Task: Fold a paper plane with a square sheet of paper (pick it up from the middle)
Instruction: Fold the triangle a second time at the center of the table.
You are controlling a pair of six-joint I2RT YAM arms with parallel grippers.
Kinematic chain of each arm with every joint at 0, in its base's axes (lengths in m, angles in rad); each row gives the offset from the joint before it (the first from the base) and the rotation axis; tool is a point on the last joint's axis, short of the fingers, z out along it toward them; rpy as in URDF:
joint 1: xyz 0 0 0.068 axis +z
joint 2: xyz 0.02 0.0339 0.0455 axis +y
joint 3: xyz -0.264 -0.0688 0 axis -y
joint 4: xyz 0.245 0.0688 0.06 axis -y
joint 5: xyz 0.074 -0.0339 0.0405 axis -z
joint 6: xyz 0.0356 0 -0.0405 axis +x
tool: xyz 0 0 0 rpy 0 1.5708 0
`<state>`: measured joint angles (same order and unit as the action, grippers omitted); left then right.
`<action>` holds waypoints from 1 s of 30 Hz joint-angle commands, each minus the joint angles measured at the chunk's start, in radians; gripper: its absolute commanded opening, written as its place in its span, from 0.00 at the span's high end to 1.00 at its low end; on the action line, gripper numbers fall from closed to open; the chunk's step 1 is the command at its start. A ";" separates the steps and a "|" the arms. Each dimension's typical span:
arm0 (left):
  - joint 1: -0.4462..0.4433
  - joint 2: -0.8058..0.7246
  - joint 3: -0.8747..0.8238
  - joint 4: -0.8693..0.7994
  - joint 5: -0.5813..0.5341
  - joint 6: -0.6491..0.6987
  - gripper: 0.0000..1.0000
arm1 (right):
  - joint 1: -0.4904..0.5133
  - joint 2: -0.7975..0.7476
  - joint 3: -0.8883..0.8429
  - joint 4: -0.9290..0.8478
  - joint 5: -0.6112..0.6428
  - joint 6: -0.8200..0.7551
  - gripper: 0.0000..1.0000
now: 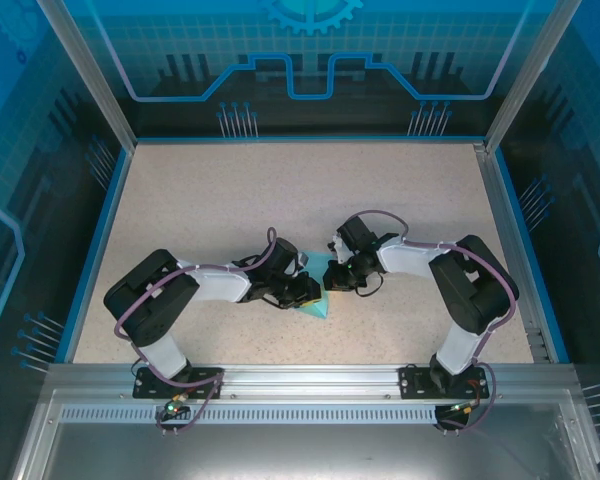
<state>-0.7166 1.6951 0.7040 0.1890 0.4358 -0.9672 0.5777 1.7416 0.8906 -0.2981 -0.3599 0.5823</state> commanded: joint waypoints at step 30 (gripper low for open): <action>-0.009 0.034 -0.021 -0.048 0.001 0.007 0.83 | 0.019 0.028 0.034 -0.047 0.037 -0.010 0.91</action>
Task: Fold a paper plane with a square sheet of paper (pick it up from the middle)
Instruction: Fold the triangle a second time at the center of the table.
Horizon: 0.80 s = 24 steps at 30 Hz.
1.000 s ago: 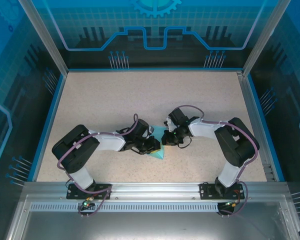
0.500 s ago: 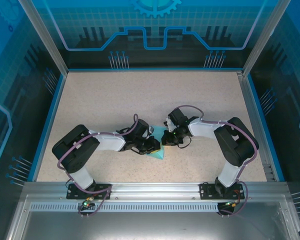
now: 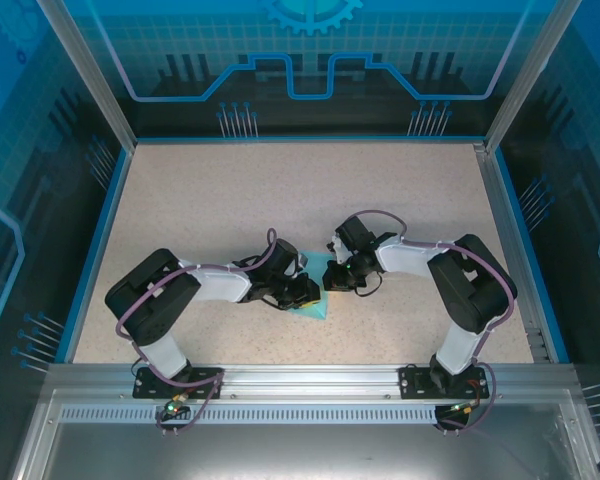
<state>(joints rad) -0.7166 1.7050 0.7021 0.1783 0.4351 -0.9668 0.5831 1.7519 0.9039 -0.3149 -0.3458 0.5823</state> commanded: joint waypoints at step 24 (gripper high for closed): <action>-0.012 0.035 -0.020 -0.101 -0.038 -0.014 0.84 | 0.014 -0.054 0.040 -0.080 0.123 0.005 0.82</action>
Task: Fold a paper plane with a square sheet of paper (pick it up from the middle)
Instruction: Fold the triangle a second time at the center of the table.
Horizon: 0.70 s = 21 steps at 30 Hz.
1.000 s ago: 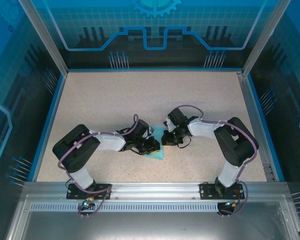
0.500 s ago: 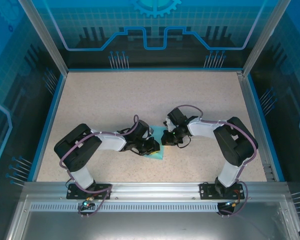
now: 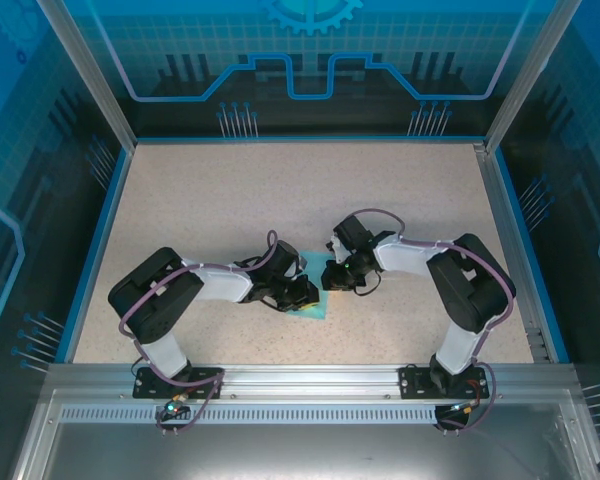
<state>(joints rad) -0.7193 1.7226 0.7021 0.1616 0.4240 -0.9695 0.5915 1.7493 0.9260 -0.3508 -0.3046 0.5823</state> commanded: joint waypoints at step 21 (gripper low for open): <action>-0.010 0.023 -0.017 -0.097 -0.045 -0.028 0.85 | 0.042 -0.036 -0.016 0.012 -0.008 0.007 0.90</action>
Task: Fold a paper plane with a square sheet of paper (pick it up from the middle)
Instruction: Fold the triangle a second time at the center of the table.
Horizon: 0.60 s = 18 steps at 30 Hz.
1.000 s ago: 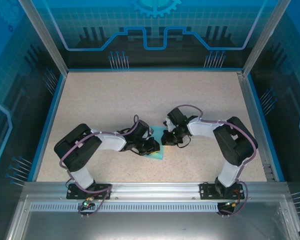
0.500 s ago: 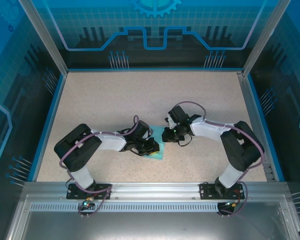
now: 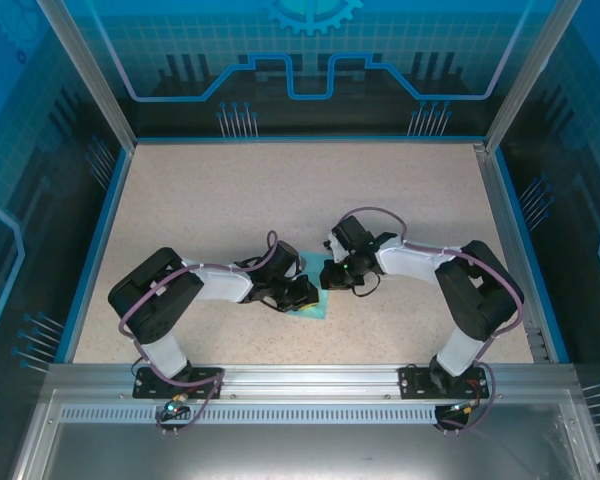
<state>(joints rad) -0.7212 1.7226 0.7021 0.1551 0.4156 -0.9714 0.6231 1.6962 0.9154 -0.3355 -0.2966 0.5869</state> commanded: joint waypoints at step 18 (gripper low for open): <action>-0.009 0.009 -0.012 -0.098 -0.035 -0.027 0.85 | 0.018 0.076 0.012 -0.001 0.004 -0.004 0.89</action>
<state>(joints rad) -0.7231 1.7226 0.7025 0.1547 0.4122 -0.9897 0.6239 1.7512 0.9165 -0.3317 -0.2955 0.5861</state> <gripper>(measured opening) 0.147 0.108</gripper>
